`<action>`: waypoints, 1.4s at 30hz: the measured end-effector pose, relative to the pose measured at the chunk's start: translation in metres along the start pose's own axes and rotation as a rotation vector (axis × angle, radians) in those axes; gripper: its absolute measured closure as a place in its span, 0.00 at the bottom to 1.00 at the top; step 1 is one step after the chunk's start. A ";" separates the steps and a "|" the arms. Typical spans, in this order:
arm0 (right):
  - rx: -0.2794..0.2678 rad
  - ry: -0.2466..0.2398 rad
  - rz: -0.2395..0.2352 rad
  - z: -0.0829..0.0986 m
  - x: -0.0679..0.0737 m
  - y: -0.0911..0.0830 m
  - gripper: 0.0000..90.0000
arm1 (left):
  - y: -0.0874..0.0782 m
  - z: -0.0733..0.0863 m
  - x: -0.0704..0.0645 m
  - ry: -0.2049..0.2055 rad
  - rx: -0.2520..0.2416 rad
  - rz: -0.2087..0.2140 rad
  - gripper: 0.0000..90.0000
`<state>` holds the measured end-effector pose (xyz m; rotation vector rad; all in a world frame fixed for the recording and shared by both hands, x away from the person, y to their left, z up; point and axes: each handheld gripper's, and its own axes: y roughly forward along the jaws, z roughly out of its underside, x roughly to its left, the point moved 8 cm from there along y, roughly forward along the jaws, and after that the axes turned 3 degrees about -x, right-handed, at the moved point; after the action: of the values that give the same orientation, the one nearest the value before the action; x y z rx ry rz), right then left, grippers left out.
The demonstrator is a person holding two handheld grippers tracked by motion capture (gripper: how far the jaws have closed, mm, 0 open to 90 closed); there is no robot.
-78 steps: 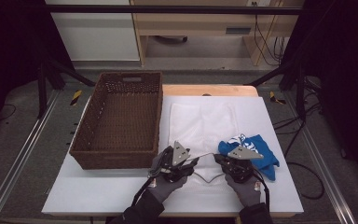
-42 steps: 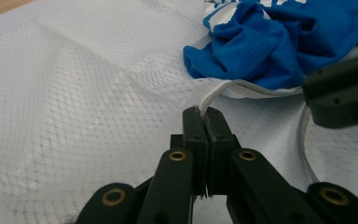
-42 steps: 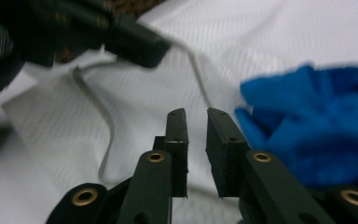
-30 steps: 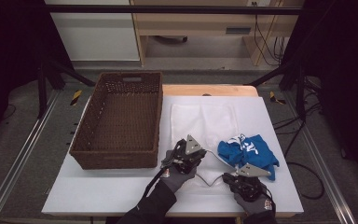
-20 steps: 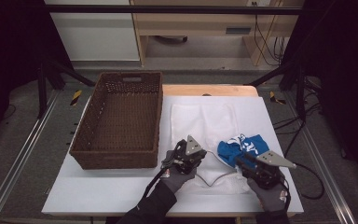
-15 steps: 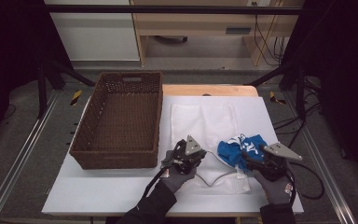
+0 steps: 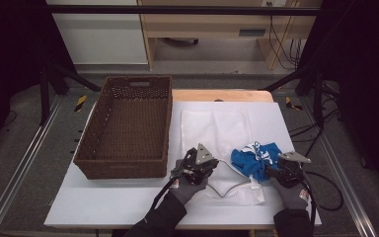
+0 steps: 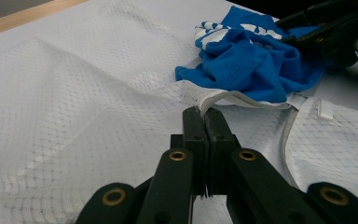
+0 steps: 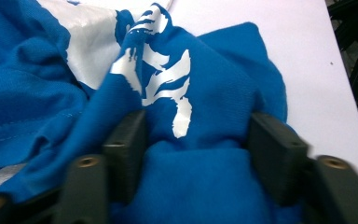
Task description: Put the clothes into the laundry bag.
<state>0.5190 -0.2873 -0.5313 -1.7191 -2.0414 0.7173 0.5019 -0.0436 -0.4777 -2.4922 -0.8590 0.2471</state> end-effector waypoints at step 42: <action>-0.055 -0.250 -0.434 0.000 0.166 -0.030 0.72 | -0.004 -0.017 -0.005 -0.069 -0.026 0.019 0.99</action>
<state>0.4650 -0.1283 -0.5195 -1.1894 -2.5099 0.7625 0.5013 -0.0503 -0.4611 -2.5304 -0.8723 0.3326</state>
